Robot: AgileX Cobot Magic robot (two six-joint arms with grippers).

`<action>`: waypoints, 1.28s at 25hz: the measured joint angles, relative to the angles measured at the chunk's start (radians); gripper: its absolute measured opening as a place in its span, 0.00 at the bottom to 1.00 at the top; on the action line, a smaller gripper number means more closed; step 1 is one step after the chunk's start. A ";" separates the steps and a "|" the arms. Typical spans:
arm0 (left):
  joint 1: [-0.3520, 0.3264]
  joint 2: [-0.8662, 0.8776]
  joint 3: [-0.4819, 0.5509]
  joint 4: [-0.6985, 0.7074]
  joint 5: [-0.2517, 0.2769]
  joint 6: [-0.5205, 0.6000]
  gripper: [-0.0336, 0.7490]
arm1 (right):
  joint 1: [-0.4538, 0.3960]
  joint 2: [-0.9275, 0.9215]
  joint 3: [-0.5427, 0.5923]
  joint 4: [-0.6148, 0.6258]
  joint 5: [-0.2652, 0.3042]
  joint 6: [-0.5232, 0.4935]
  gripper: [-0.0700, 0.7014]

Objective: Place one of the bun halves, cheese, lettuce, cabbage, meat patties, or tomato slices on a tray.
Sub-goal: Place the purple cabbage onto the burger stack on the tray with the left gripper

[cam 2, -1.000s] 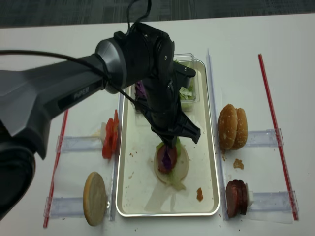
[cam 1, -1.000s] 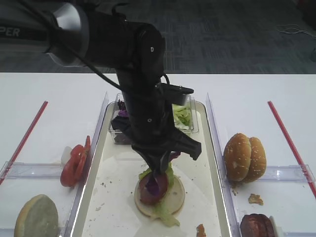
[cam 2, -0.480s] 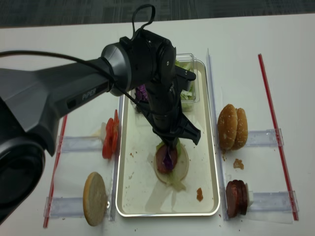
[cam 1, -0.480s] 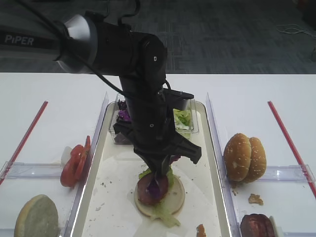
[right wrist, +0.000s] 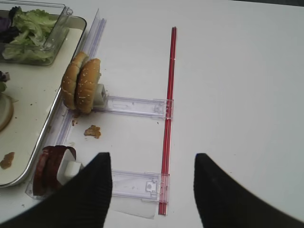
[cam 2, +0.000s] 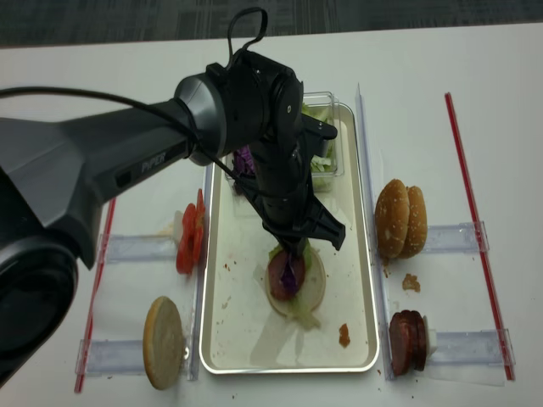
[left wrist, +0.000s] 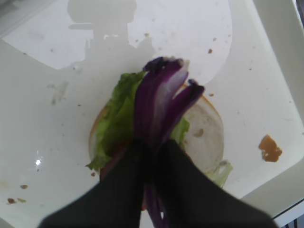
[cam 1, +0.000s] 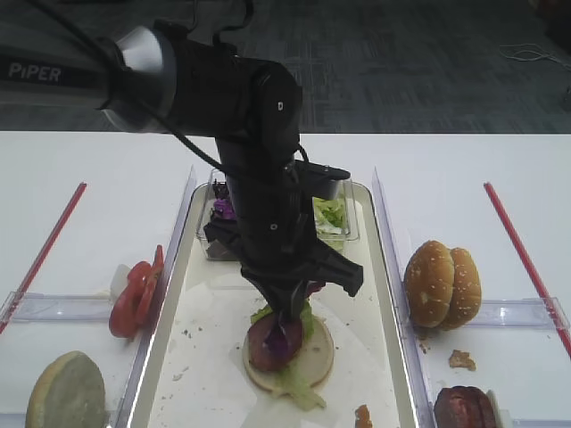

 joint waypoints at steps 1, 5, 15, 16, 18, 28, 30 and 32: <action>0.000 0.000 0.000 0.000 0.002 0.000 0.14 | 0.000 0.000 0.000 0.000 0.000 0.000 0.62; 0.000 0.000 0.000 0.000 0.004 -0.002 0.15 | 0.000 0.000 0.000 0.000 0.000 0.000 0.63; 0.000 0.000 0.000 0.006 0.008 -0.014 0.40 | 0.000 0.000 0.000 0.000 0.000 0.000 0.63; 0.000 0.000 0.000 0.008 0.008 -0.015 0.43 | 0.000 0.000 0.000 0.000 0.000 0.000 0.63; 0.000 0.000 0.000 0.008 0.010 -0.019 0.47 | 0.000 0.000 0.000 0.000 0.000 0.000 0.63; 0.000 0.000 -0.067 0.008 0.074 -0.021 0.59 | 0.000 0.000 0.000 0.000 0.000 0.000 0.63; 0.000 0.000 -0.083 0.008 0.092 -0.024 0.62 | 0.000 0.000 0.000 0.000 0.000 0.000 0.63; 0.000 0.000 -0.094 0.008 0.106 -0.024 0.64 | 0.000 0.000 0.000 0.000 0.000 0.000 0.63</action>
